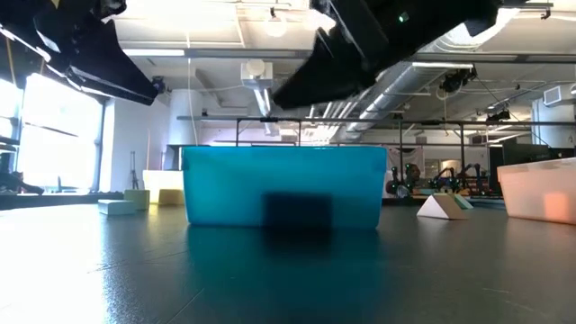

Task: Sort blocks by size
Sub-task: Put the light blue rectangular block into the blue bin

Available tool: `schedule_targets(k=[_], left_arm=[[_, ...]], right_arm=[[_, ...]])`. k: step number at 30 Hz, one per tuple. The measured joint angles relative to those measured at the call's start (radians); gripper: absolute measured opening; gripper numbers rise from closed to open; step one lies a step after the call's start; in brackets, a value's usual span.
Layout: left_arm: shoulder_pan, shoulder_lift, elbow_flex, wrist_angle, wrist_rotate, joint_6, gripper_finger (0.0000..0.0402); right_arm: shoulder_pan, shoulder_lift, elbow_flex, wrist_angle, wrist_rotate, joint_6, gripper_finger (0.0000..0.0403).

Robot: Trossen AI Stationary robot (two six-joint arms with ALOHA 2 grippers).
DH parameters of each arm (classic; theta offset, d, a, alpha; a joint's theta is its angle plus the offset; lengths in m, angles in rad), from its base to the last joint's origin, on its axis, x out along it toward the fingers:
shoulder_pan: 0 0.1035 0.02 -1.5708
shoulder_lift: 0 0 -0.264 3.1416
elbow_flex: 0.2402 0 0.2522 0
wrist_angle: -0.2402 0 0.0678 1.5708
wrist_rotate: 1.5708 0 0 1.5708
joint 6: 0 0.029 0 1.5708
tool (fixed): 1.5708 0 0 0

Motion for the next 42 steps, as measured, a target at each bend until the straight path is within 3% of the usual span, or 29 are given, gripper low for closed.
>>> schedule_targets(k=[7, 12, 18, 23, 27, 31, 36, 42], left_arm=[[0.018, -0.005, 0.0, 0.004, -0.008, -0.033, 0.0213], [0.096, -0.051, 0.0, -0.007, 0.017, -0.026, 0.0213], [0.274, -0.189, 0.0, -0.017, 0.029, 0.126, 0.0213], [0.423, -0.284, 0.0, -0.017, 0.193, 0.276, 0.0213], [0.504, -0.306, 0.0, -0.017, 0.274, 0.336, 0.0213], [0.535, -0.301, 0.0, -0.014, 0.273, 0.368, 0.0213], [0.566, -0.319, -0.114, 0.196, 0.342, 0.404, 0.0213], [0.623, -0.328, -0.332, 0.624, 0.5, 0.388, 0.0213]], right_arm=[[0.037, 0.031, -0.191, 0.671, 0.039, -0.08, 0.0185], [0.046, 0.031, -0.243, 0.884, 0.0, -0.101, 0.0185], [0.048, 0.031, -0.231, 0.871, -0.01, -0.112, 0.0185], [0.048, 0.032, -0.23, 0.83, -0.011, -0.098, 0.0185], [0.048, 0.032, -0.23, 0.815, -0.012, -0.081, 0.0185], [0.053, 0.032, -0.23, 0.811, -0.015, -0.081, 0.0185], [0.061, 0.032, -0.23, 0.79, -0.017, -0.08, 0.0185], [0.068, 0.032, -0.23, 0.773, -0.019, -0.071, 0.0185]])
